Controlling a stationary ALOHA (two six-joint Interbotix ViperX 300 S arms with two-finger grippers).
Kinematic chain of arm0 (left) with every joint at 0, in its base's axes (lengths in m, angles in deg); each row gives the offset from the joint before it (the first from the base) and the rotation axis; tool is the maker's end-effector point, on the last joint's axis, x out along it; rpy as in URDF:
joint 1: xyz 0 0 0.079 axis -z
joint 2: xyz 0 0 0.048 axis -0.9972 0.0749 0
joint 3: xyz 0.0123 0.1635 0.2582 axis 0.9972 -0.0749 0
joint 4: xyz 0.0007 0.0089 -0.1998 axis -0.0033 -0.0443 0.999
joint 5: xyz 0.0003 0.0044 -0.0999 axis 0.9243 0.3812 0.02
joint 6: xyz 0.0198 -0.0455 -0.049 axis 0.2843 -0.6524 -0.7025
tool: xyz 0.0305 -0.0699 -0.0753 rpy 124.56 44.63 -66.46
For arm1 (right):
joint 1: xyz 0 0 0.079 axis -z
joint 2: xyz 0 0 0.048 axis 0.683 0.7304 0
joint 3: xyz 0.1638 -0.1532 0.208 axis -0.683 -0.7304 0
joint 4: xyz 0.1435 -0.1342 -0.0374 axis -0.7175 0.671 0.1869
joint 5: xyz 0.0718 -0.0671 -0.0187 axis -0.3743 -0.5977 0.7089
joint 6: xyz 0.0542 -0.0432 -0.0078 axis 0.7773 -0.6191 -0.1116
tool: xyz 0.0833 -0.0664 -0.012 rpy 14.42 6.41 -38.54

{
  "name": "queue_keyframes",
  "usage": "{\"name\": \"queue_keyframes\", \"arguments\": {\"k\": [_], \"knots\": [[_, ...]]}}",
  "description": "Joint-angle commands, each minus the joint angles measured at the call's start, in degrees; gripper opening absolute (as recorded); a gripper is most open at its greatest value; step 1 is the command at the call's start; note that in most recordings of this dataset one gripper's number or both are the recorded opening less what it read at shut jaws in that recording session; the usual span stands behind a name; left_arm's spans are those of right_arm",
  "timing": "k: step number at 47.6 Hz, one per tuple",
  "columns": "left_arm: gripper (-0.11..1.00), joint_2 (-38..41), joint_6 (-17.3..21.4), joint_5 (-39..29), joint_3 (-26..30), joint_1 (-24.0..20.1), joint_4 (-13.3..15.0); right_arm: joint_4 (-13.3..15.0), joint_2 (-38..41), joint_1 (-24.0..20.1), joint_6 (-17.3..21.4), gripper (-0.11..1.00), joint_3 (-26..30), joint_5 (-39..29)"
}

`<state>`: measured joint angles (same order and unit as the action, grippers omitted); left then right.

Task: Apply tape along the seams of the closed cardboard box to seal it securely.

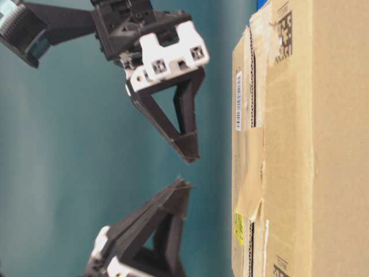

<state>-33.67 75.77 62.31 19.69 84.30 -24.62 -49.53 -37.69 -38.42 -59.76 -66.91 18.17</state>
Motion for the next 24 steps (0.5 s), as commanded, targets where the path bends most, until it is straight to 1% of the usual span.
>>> {"name": "queue_keyframes", "arguments": {"k": [1,13,24], "knots": [[0.01,1.7,-0.7,2.5,0.9,0.4,-0.1,0.0,0.7,0.0,0.0,0.0,2.1,-0.3],[0.01,5.4,-0.8,3.6,1.6,0.3,-0.1,0.0,4.8,-0.3,0.4,0.0,4.7,-1.6],[0.01,7.7,-0.9,3.6,1.1,-0.6,0.0,-0.1,6.9,-1.1,0.5,0.0,4.9,-1.6]]}}
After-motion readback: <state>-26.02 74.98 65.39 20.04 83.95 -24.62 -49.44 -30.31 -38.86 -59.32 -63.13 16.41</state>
